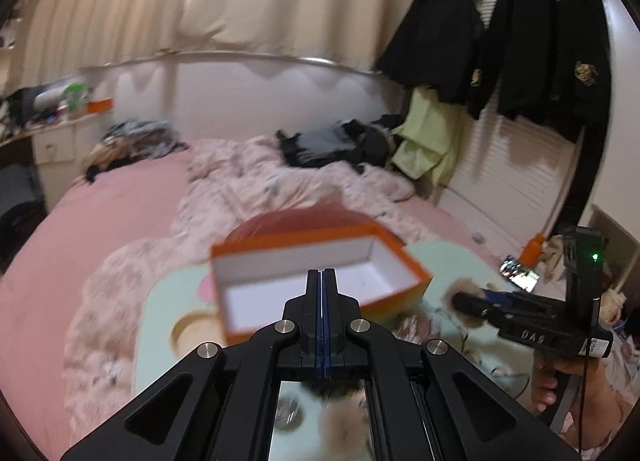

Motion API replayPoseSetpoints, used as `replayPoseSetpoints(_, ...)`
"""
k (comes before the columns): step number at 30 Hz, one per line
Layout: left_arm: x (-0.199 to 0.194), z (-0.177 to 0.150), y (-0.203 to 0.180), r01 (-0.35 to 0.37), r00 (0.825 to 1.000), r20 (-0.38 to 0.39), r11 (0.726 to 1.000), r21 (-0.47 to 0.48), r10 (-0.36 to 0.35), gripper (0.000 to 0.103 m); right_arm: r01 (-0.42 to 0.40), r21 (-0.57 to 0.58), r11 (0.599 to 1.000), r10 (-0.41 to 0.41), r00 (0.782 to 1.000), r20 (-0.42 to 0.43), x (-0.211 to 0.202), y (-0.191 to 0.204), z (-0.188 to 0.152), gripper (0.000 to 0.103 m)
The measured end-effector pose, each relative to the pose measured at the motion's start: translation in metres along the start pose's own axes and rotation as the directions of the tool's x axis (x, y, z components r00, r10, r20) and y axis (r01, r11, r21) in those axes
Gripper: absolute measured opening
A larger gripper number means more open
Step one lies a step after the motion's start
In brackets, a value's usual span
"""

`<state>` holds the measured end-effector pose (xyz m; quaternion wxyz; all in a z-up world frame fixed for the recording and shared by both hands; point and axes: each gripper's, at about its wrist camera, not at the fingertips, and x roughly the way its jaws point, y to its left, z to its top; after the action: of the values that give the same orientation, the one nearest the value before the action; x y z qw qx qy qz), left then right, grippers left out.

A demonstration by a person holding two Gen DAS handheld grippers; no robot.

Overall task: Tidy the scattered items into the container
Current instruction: 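Carry the beige pom-pom into the orange box with the right gripper while the left carries the bag in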

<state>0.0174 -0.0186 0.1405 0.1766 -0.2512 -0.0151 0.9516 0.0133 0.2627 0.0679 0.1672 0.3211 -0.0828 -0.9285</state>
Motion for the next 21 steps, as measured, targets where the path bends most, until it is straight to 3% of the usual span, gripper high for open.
replayPoseSetpoints(5,0.044,0.024,0.005,-0.009,0.999,-0.05,0.999,-0.04,0.007,0.001,-0.006,-0.07,0.998,0.007,1.0,0.018,0.015,0.02,0.035,0.036)
replayPoseSetpoints(11,0.091,0.031,0.034,0.012,0.989,-0.142,0.991,-0.136,-0.032,0.001,-0.05,-0.081,0.995,0.045,0.997,-0.058,0.063,0.031,0.063,0.036)
replayPoseSetpoints(16,0.092,0.019,0.048,-0.009,0.983,-0.183,0.983,-0.186,-0.025,0.002,-0.028,-0.081,0.996,0.02,0.995,-0.097,0.093,0.032,0.069,0.036)
replayPoseSetpoints(17,0.083,0.015,0.05,-0.007,0.984,-0.174,0.981,-0.195,-0.028,0.006,-0.026,-0.074,0.997,0.018,0.995,-0.1,0.094,0.031,0.068,0.036)
replayPoseSetpoints(18,0.073,0.01,0.052,-0.01,0.986,-0.166,0.98,-0.2,-0.024,0.025,-0.029,-0.066,0.997,0.022,0.995,-0.099,0.094,0.029,0.067,0.036)
replayPoseSetpoints(19,0.061,0.004,0.055,-0.031,0.987,-0.16,0.98,-0.195,-0.001,0.06,-0.037,-0.06,0.998,0.031,0.995,-0.095,0.091,0.029,0.065,0.036)
replayPoseSetpoints(20,0.049,-0.003,0.058,-0.065,0.988,-0.151,0.981,-0.182,0.037,0.073,-0.046,-0.058,0.997,0.04,0.995,-0.09,0.087,0.028,0.064,0.036)
replayPoseSetpoints(21,0.036,-0.012,0.059,-0.111,0.986,-0.138,0.982,-0.154,0.09,0.078,-0.049,-0.059,0.997,0.044,0.995,-0.086,0.083,0.028,0.061,0.036)
